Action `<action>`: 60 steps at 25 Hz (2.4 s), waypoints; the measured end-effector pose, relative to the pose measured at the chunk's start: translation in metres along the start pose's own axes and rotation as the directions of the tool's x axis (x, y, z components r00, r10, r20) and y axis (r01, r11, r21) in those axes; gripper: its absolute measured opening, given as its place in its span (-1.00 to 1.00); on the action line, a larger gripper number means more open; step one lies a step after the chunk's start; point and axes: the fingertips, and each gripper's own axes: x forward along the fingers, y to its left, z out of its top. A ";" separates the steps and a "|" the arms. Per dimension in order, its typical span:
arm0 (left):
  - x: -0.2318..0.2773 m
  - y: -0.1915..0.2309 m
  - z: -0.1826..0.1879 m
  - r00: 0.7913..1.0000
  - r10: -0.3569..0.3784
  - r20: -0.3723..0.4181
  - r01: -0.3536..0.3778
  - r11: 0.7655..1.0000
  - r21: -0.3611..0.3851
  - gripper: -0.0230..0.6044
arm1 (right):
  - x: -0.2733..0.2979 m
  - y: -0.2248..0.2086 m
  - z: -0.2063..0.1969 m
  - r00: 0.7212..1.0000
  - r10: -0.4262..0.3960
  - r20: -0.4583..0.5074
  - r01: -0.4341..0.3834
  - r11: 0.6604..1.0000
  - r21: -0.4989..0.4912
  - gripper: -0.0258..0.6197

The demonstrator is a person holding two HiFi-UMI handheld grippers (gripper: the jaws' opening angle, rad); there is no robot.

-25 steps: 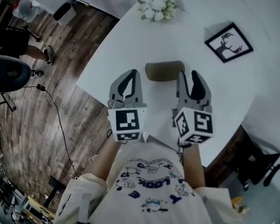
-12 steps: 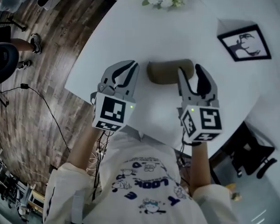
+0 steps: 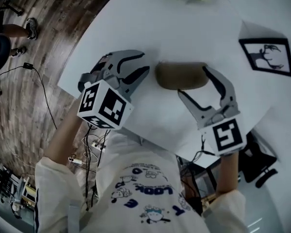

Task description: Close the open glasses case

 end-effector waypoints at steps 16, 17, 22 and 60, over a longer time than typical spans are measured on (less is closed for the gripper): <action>0.033 -0.011 0.002 0.928 -0.320 -0.191 0.368 0.867 0.337 -0.49 | 0.036 0.008 -0.058 0.894 0.063 -0.444 -0.315 0.792 -0.523 0.27; 0.035 -0.011 0.003 0.922 -0.333 -0.195 0.383 0.856 0.346 -0.49 | 0.040 0.007 -0.062 0.888 0.063 -0.456 -0.327 0.784 -0.527 0.27; 0.040 -0.014 0.006 0.892 -0.397 -0.217 0.452 0.795 0.405 -0.49 | 0.052 0.006 -0.078 0.873 0.045 -0.486 -0.355 0.742 -0.569 0.27; 0.023 -0.086 0.048 0.805 -0.559 -0.199 0.554 0.588 0.589 -0.84 | -0.021 0.018 -0.076 0.724 0.106 -0.681 -0.653 0.422 -0.628 0.26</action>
